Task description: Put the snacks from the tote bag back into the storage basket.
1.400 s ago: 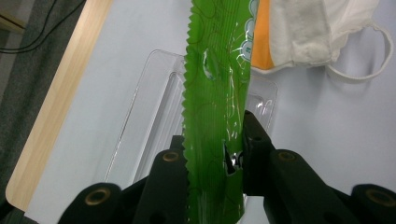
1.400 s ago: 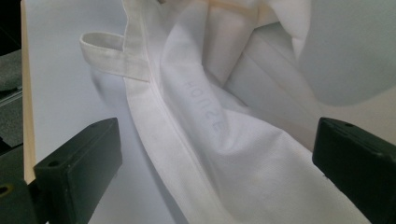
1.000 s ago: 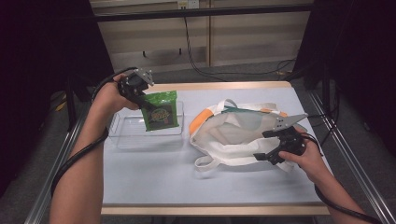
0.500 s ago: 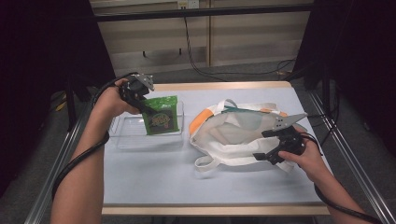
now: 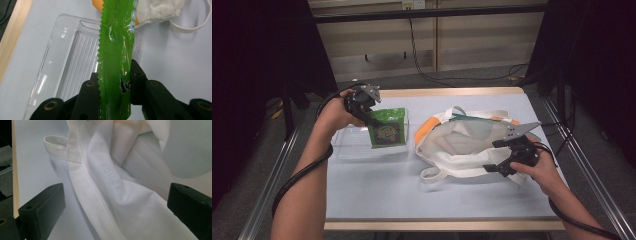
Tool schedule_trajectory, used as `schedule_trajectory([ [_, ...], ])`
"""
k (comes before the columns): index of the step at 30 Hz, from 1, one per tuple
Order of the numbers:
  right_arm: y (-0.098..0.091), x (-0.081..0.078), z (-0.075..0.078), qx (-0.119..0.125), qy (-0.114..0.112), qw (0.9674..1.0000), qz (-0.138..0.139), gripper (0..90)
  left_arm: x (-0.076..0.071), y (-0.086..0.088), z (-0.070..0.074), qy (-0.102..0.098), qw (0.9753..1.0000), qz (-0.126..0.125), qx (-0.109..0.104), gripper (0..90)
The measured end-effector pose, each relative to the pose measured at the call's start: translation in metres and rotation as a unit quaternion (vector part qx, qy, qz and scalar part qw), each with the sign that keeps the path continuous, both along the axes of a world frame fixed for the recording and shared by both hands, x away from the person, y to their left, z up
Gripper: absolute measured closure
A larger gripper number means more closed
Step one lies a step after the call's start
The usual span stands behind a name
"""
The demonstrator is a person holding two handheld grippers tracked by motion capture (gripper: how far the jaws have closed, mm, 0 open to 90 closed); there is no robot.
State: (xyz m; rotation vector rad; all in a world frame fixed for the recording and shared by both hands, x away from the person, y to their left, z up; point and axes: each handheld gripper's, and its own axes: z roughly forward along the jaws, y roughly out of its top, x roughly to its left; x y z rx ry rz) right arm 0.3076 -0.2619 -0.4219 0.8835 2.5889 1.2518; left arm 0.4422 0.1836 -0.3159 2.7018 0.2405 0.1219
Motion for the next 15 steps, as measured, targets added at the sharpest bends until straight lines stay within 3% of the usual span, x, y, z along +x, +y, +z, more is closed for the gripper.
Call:
schedule_trajectory([
  [15, 0.001, 0.000, -0.001, -0.001, 0.002, 1.0000, 0.000, 0.9, -0.001, -0.003, -0.016, 0.005, 0.9999, -0.009, 0.002, 73.5],
])
